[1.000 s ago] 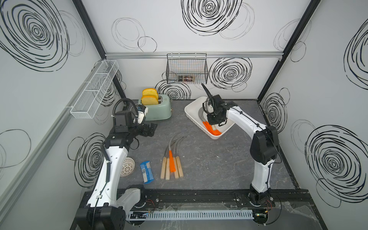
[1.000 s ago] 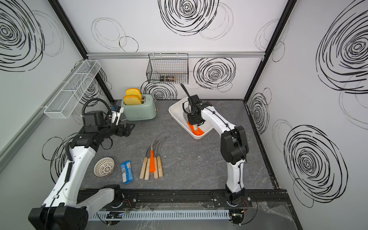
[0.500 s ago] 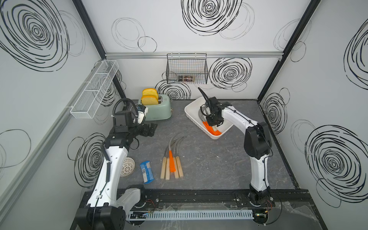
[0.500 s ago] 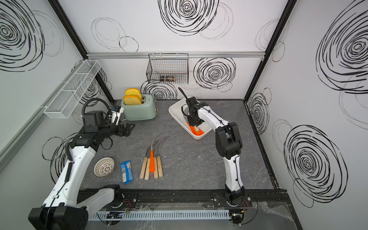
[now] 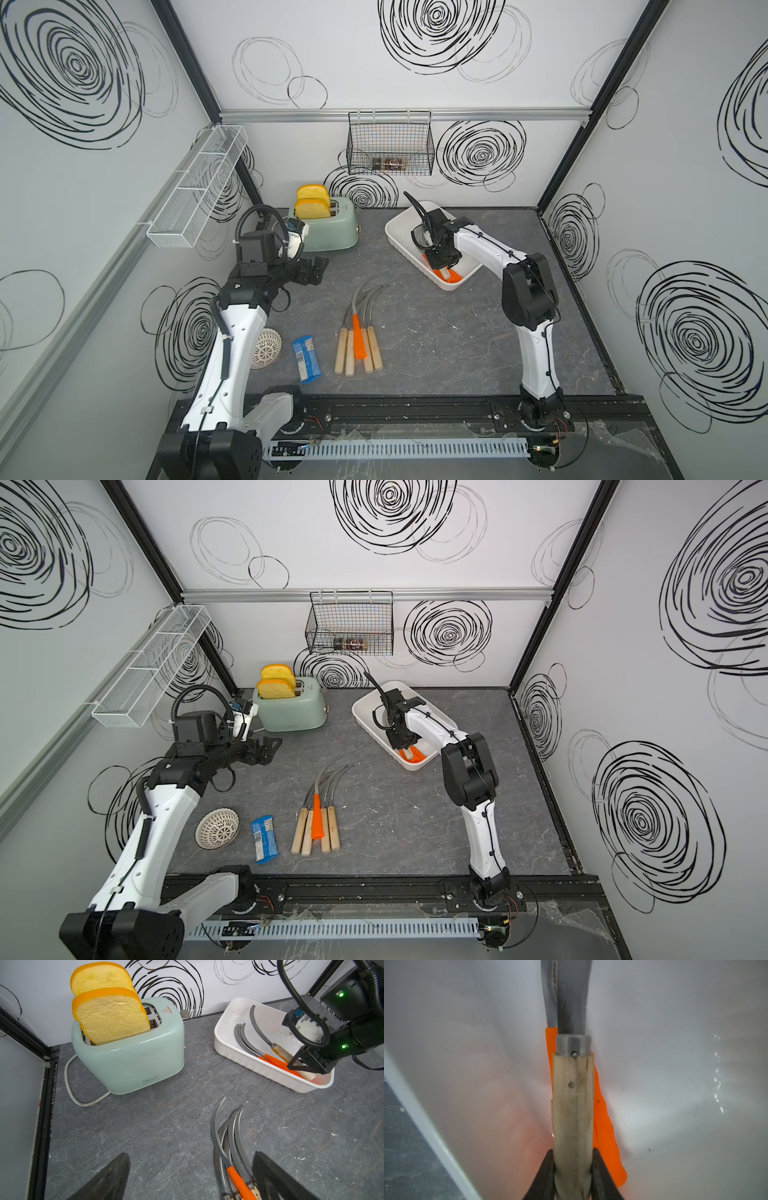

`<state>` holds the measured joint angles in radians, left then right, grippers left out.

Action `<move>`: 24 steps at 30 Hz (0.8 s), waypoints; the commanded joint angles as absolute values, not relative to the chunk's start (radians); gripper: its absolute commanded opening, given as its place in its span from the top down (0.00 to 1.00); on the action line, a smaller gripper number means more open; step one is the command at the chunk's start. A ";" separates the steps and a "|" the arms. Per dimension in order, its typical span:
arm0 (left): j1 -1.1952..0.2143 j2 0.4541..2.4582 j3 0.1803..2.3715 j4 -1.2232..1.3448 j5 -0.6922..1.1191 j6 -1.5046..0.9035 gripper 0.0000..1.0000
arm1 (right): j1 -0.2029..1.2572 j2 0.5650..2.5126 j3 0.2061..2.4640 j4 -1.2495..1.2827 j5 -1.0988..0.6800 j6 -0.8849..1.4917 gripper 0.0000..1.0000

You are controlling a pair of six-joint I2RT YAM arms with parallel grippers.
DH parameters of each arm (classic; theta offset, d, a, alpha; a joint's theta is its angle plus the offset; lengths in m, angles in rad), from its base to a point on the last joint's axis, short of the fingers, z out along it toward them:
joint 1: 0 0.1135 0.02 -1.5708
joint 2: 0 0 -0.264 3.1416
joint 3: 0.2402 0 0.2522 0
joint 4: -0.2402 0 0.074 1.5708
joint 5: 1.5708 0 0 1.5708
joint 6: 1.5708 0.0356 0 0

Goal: Put small sickles into storage boxes
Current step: Place the sickle in the storage box.

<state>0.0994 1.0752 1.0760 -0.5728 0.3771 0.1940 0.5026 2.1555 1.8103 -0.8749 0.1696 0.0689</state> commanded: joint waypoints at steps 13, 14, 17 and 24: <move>0.104 1.077 1.107 -0.528 0.395 0.188 0.04 | 0.521 2.184 1.829 -0.922 0.241 0.038 0.99; 0.104 1.077 1.109 -0.529 0.395 0.187 0.04 | 0.522 2.186 1.829 -0.921 0.244 0.038 0.99; 0.104 1.076 1.108 -0.529 0.394 0.187 0.04 | 0.526 2.186 1.829 -0.922 0.247 0.036 0.99; 0.104 1.074 1.109 -0.529 0.393 0.189 0.04 | 0.527 2.189 1.829 -0.919 0.243 0.033 0.95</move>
<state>0.0994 1.0752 1.0760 -0.5724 0.3775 0.1936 0.5220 2.1796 1.8103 -0.8902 0.2325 0.0536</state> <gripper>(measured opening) 0.962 0.258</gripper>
